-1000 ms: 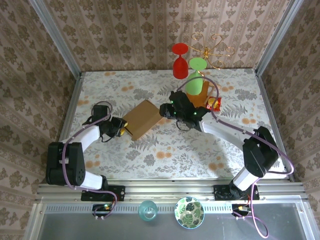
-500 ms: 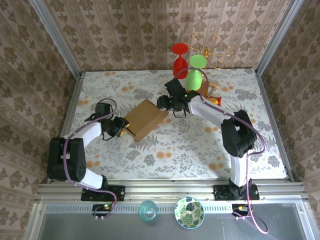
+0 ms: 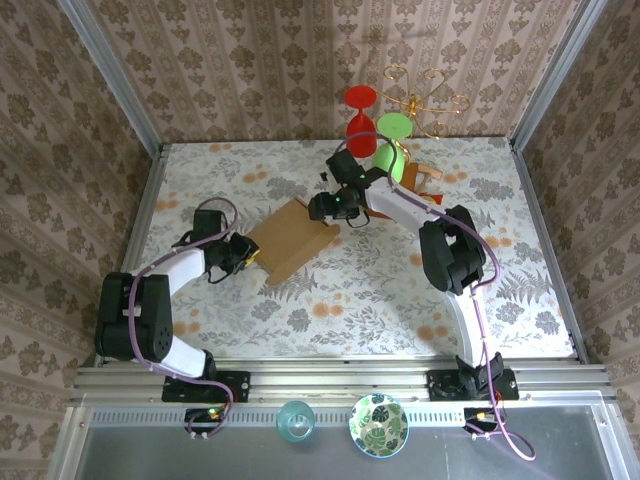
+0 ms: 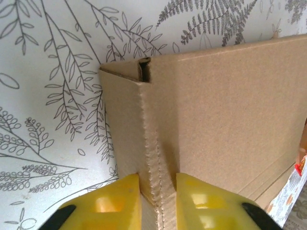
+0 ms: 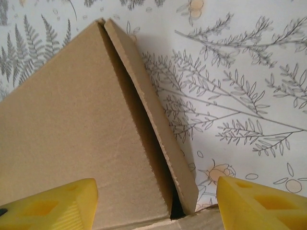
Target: Fold the paper box
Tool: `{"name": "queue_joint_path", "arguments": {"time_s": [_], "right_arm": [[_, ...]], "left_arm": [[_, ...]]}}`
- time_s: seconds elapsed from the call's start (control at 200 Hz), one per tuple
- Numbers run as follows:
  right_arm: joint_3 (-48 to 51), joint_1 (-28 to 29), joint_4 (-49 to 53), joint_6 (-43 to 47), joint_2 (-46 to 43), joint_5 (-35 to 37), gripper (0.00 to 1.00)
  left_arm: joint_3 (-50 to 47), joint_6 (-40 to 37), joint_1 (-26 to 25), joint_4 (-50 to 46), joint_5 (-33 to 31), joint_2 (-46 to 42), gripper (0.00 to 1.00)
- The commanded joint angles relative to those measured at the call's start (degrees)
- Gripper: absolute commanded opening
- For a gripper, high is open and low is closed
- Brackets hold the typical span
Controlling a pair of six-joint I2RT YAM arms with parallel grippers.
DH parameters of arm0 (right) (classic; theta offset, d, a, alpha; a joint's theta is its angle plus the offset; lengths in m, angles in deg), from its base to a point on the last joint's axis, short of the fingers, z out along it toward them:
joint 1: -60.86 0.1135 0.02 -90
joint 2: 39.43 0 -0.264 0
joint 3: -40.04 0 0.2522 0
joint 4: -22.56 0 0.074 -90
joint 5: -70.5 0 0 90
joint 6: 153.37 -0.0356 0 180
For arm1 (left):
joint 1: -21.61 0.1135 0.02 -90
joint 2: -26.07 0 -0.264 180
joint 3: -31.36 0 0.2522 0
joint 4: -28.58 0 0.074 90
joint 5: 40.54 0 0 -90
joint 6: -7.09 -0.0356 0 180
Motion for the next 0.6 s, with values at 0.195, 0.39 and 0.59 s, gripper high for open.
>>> {"name": "queue_joint_path", "arguments": {"time_s": [0.195,0.39,0.59], "right_arm": [[-0.9,-2.6,3.7,4.6,1.5,-13.5,0.73],[-1.5,-3.1,5.9,6.8,2.4,-17.2,0.74],[-1.3,-3.2,5.1,5.9,3.0,-21.3,0.76]], "left_arm": [[-2.8,-9.5,5.2,0.6,6.7,2.9,0.05],[-3.2,-14.8,8.9,1.8,13.4,4.8,0.0],[-3.6,-19.2,11.7,2.5,18.7,5.7,0.0]]}}
